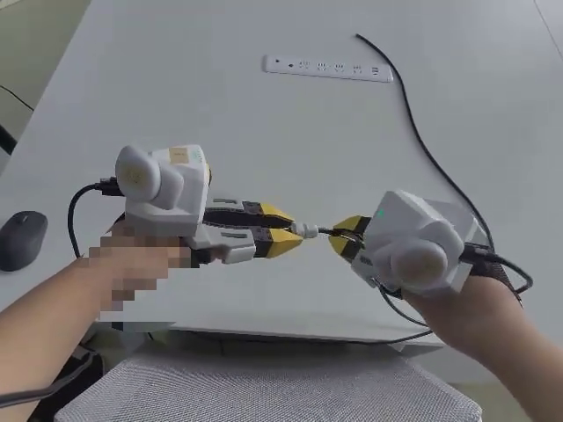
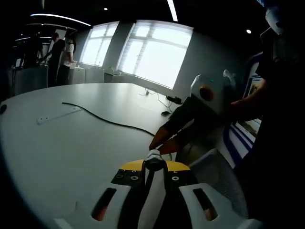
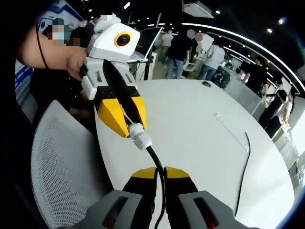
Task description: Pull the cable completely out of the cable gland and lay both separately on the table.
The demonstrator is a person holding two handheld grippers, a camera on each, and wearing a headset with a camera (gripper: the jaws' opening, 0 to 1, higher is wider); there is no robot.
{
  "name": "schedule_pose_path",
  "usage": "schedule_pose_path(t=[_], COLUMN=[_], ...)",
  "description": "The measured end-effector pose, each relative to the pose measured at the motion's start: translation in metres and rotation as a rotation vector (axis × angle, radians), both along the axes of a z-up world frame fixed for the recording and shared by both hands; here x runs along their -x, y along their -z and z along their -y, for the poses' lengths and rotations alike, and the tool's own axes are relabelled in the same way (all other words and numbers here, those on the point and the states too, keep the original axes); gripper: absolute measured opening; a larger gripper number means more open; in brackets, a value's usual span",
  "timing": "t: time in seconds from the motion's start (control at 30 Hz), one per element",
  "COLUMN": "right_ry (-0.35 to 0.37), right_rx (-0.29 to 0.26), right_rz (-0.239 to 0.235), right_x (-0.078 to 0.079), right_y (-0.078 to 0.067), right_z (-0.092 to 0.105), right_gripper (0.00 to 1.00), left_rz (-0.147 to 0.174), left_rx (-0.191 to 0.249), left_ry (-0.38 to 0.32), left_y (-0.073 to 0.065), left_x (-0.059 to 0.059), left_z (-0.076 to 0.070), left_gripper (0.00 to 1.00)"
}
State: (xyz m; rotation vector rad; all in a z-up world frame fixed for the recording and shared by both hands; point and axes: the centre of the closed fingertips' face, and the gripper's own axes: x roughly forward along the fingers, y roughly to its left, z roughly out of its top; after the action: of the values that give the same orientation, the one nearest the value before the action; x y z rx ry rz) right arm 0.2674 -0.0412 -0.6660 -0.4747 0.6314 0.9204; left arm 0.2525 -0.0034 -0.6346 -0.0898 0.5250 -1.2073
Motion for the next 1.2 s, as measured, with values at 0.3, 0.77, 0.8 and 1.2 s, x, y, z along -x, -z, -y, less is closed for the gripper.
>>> schedule_pose_path(t=[0.3,0.77,0.8,1.2], right_ry=[0.123,0.387,0.418,0.498], right_rx=[-0.071,-0.171,-0.184,-0.197], right_rz=[-0.099,-0.329,-0.364,-0.452], right_x=[-0.007,-0.008,-0.006,0.000], right_y=[0.017,0.056,0.058,0.070], right_z=[0.016,0.046,0.046,0.048], right_gripper=[0.00,0.00,0.00,0.00], left_rz=[0.000,-0.005,-0.005,-0.009], left_rx=[-0.008,-0.002,-0.003,-0.003], left_ry=[0.008,0.006,0.006,0.004], left_y=[0.003,0.004,0.004,0.006], left_x=[0.001,0.001,0.001,-0.001], left_z=[0.003,0.001,0.001,0.002], left_gripper=[0.15,0.15,0.15,0.15])
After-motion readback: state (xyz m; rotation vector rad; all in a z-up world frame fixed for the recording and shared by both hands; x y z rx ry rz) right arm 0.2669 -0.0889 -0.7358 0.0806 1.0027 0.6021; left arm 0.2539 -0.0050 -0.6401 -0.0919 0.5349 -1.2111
